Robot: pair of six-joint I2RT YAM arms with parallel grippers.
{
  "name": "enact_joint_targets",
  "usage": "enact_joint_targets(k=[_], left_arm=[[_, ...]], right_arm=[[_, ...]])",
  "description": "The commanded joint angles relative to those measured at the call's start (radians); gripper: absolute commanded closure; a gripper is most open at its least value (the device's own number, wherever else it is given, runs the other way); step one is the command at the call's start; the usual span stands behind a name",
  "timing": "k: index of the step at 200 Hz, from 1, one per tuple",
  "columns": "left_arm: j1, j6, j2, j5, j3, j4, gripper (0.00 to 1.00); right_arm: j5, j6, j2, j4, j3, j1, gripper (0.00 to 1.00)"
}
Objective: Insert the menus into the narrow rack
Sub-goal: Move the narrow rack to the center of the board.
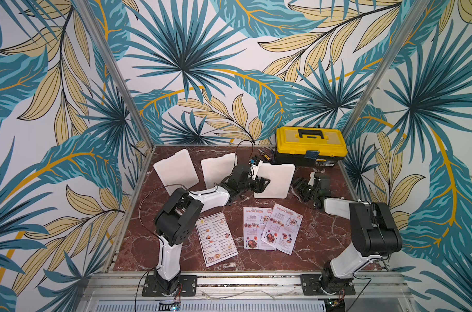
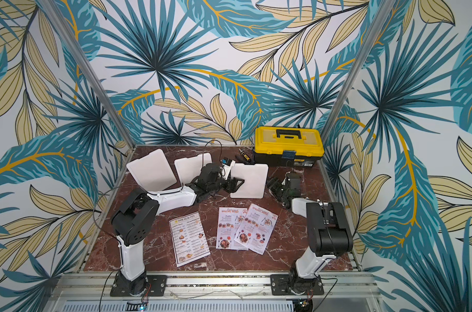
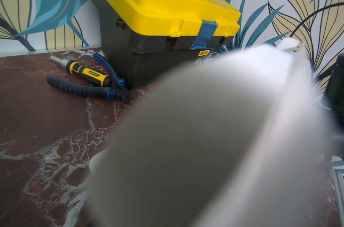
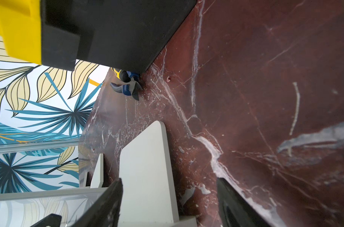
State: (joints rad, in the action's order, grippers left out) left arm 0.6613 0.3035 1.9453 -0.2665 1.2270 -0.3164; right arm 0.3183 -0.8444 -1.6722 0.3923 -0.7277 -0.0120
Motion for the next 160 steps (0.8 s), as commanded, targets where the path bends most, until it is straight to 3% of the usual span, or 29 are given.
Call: enact_joint_targets(k=[1, 27, 53, 68, 91, 97, 139, 160], left_arm=[[0.017, 0.000, -0.039, 0.025, -0.027, -0.047, 0.34], [0.008, 0.014, -0.050, 0.065, -0.050, -0.047, 0.32], [0.001, 0.025, -0.094, 0.113, -0.095, -0.046, 0.16], [0.002, 0.025, -0.128, 0.128, -0.122, -0.046, 0.12], [0.004, 0.039, -0.191, 0.157, -0.167, -0.046, 0.08], [0.005, 0.047, -0.211, 0.171, -0.180, -0.044, 0.00], [0.011, 0.084, -0.384, 0.226, -0.294, -0.044, 0.01], [0.012, 0.162, -0.474, 0.303, -0.349, -0.043, 0.01]], right_arm=[[-0.008, 0.021, 0.019, -0.031, 0.016, 0.022, 0.25], [-0.025, 0.018, 0.032, -0.031, 0.028, 0.042, 0.24], [-0.037, 0.019, 0.042, -0.031, 0.037, 0.052, 0.23], [-0.058, 0.033, 0.061, -0.066, 0.034, 0.052, 0.21], [-0.140, 0.045, 0.137, -0.183, 0.031, 0.045, 0.11], [-0.163, 0.041, 0.165, -0.229, 0.031, 0.040, 0.09], [-0.436, -0.046, 0.393, -0.640, 0.004, 0.012, 0.03], [-0.498, -0.054, 0.519, -0.641, 0.068, 0.007, 0.01]])
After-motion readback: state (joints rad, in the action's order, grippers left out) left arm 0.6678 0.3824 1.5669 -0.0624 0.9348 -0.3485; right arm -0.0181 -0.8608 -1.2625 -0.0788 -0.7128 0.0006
